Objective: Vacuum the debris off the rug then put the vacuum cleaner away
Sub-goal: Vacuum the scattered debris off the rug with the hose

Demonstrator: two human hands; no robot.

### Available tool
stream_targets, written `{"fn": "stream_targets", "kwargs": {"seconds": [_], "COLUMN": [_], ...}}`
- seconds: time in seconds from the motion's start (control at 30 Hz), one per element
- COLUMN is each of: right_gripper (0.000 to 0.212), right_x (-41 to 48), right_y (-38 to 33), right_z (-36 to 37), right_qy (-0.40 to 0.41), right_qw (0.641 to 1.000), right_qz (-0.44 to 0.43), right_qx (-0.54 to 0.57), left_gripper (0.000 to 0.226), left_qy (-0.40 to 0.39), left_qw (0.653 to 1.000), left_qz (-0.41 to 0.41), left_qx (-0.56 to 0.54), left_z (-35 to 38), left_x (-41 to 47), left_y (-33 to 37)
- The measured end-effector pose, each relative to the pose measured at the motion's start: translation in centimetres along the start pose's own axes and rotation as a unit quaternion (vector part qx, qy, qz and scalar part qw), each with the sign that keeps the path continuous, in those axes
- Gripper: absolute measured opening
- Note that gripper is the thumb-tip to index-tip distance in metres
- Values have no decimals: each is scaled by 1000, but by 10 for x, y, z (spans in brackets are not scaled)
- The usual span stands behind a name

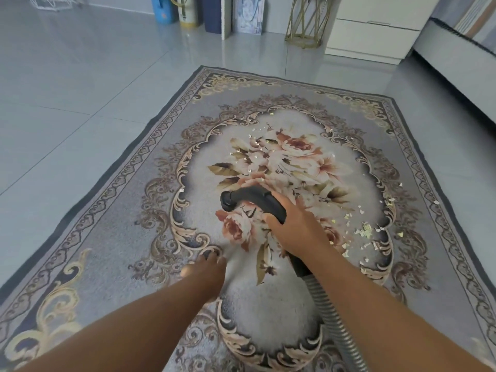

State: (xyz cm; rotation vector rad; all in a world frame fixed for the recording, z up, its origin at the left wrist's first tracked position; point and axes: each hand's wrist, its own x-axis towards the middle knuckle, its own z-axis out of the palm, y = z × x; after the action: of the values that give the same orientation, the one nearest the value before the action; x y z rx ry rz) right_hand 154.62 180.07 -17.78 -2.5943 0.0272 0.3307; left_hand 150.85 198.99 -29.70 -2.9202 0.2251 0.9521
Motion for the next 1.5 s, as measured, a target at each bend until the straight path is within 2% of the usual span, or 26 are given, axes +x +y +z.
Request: {"fn": "stream_targets", "kwargs": {"seconds": [0.1, 0.2, 0.33, 0.43, 0.57, 0.7, 0.87, 1.1, 1.5], "right_gripper": [57, 57, 58, 59, 59, 56, 56, 49, 55], "right_x": [-29, -15, 36, 33, -4, 27, 64, 37, -32], "right_y": [11, 2, -25, -26, -23, -72, -113, -79, 38], "right_z": [-4, -12, -3, 3, 13, 30, 57, 42, -27], "right_qy": [1, 21, 15, 0, 8, 29, -17, 1, 17], "right_qw": [999, 998, 1000, 1000, 998, 996, 997, 993, 999], "right_qz": [-24, -36, -4, 7, -60, -83, -77, -90, 5], "right_qx": [-41, -35, -24, -15, 5, 6, -21, -78, -41], "left_gripper": [74, 73, 74, 74, 72, 50, 47, 46, 40], "left_qy": [1, -1, 4, 4, 2, 0, -10, -30, -38], "left_qw": [1000, 999, 999, 999, 997, 997, 997, 997, 981], "left_qz": [16, 34, 33, 37, 75, 78, 75, 73, 160], "left_qx": [10, 9, 11, 19, 7, -22, -15, 23, 100], "left_z": [-1, -4, -6, -4, -10, -20, -18, -23, -46], "left_x": [0, 1, -1, -6, -3, 1, 4, 5, 14], "left_y": [-3, -8, -7, -6, -18, -31, -39, -27, 57]}}
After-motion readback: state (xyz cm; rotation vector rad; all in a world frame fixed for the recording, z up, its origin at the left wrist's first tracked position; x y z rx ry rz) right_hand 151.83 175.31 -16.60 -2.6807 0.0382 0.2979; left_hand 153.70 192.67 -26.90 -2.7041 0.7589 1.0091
